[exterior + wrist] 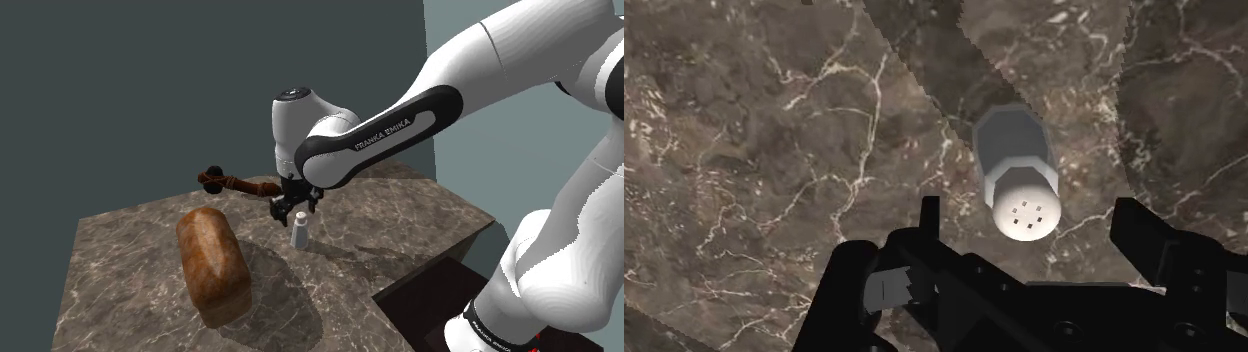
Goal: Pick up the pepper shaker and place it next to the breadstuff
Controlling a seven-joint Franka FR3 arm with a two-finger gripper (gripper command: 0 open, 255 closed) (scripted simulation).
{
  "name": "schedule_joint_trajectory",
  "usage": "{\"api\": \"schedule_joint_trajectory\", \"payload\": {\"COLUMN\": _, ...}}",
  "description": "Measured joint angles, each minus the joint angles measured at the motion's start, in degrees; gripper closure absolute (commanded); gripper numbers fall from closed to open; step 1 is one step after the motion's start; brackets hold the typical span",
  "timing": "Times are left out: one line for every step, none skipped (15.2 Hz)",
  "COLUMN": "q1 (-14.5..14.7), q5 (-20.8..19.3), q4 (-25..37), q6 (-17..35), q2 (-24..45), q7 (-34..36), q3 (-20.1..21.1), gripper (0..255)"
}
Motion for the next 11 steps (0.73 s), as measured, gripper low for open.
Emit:
{"api": "schedule_joint_trajectory", "payload": {"q1": 0.0, "q5": 0.0, "q4": 0.0, "q6": 0.0, "q2": 0.0, "q7": 0.0, "q3": 0.0, "gripper": 0}}
{"api": "schedule_joint_trajectory", "payload": {"q1": 0.0, "q5": 0.0, "q4": 0.0, "q6": 0.0, "q2": 0.0, "q7": 0.0, "q3": 0.0, "gripper": 0}}
{"api": "schedule_joint_trajectory", "payload": {"q1": 0.0, "q5": 0.0, "q4": 0.0, "q6": 0.0, "q2": 0.0, "q7": 0.0, "q3": 0.0, "gripper": 0}}
{"api": "schedule_joint_trajectory", "payload": {"q1": 0.0, "q5": 0.2, "q4": 0.7, "q6": -0.9, "q2": -0.3, "q7": -0.2, "q3": 0.0, "gripper": 0}}
{"api": "schedule_joint_trajectory", "payload": {"q1": 0.0, "q5": 0.5, "q4": 1.4, "q6": -2.2, "q2": -0.9, "q7": -0.5, "q3": 0.0, "gripper": 0}}
{"api": "schedule_joint_trajectory", "payload": {"q1": 0.2, "q5": 0.9, "q4": 2.6, "q6": -4.0, "q2": -1.6, "q7": -0.6, "q3": 0.2, "gripper": 0}}
{"api": "schedule_joint_trajectory", "payload": {"q1": 0.2, "q5": 1.2, "q4": 3.2, "q6": -5.4, "q2": -2.5, "q7": -1.0, "q3": 0.1, "gripper": 0}}
{"api": "schedule_joint_trajectory", "payload": {"q1": 0.2, "q5": 1.4, "q4": 3.5, "q6": -6.1, "q2": -2.8, "q7": -1.1, "q3": 0.2, "gripper": 0}}
{"api": "schedule_joint_trajectory", "payload": {"q1": 0.3, "q5": 1.5, "q4": 3.7, "q6": -6.6, "q2": -3.1, "q7": -1.1, "q3": 0.2, "gripper": 0}}
{"api": "schedule_joint_trajectory", "payload": {"q1": 0.3, "q5": 1.6, "q4": 3.9, "q6": -6.9, "q2": -3.2, "q7": -1.1, "q3": 0.3, "gripper": 0}}
{"api": "schedule_joint_trajectory", "payload": {"q1": 0.4, "q5": 1.6, "q4": 4.0, "q6": -7.0, "q2": -3.2, "q7": -1.1, "q3": 0.3, "gripper": 0}}
